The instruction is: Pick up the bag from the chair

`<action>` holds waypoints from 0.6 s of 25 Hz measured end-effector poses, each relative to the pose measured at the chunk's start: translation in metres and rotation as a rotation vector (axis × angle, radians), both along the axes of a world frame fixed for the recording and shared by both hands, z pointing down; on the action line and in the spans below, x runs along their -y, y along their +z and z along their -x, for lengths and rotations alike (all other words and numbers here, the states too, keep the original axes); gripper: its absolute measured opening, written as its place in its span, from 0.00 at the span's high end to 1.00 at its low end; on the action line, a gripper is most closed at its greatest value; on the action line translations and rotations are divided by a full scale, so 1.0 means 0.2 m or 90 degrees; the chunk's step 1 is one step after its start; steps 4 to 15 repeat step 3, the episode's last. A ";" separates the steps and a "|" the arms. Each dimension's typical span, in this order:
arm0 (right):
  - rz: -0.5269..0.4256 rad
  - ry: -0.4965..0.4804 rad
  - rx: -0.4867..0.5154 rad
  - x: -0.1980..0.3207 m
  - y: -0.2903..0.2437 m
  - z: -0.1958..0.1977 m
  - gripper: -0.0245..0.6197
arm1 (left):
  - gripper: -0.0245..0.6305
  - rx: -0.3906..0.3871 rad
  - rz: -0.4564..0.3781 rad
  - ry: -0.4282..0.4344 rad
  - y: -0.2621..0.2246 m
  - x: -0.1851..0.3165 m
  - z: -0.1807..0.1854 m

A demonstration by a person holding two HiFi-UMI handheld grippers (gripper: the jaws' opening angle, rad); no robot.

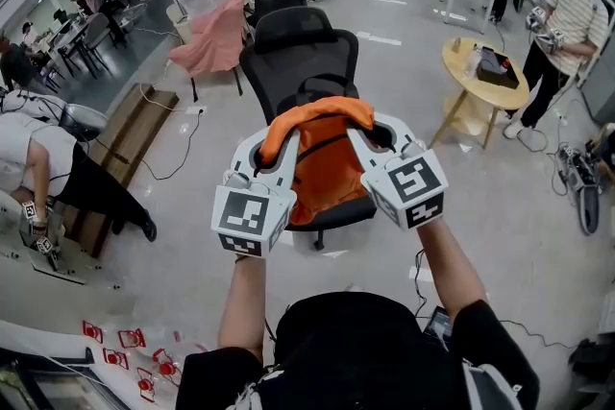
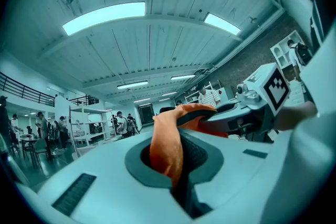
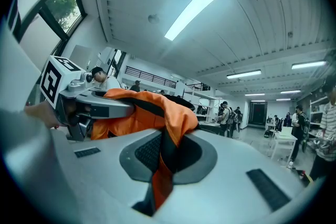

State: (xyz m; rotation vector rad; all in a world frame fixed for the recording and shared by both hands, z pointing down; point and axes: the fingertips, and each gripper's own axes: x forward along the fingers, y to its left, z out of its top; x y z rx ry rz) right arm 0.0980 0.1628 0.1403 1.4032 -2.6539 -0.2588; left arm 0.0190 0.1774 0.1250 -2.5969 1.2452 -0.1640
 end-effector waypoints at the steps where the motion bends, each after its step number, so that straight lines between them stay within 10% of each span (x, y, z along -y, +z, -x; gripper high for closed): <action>1: 0.000 0.001 0.000 0.00 0.00 0.00 0.95 | 0.93 -0.001 0.000 0.000 0.00 0.00 0.00; 15: -0.001 0.003 -0.001 0.01 -0.01 -0.01 0.95 | 0.93 0.001 -0.002 0.000 0.00 0.01 -0.01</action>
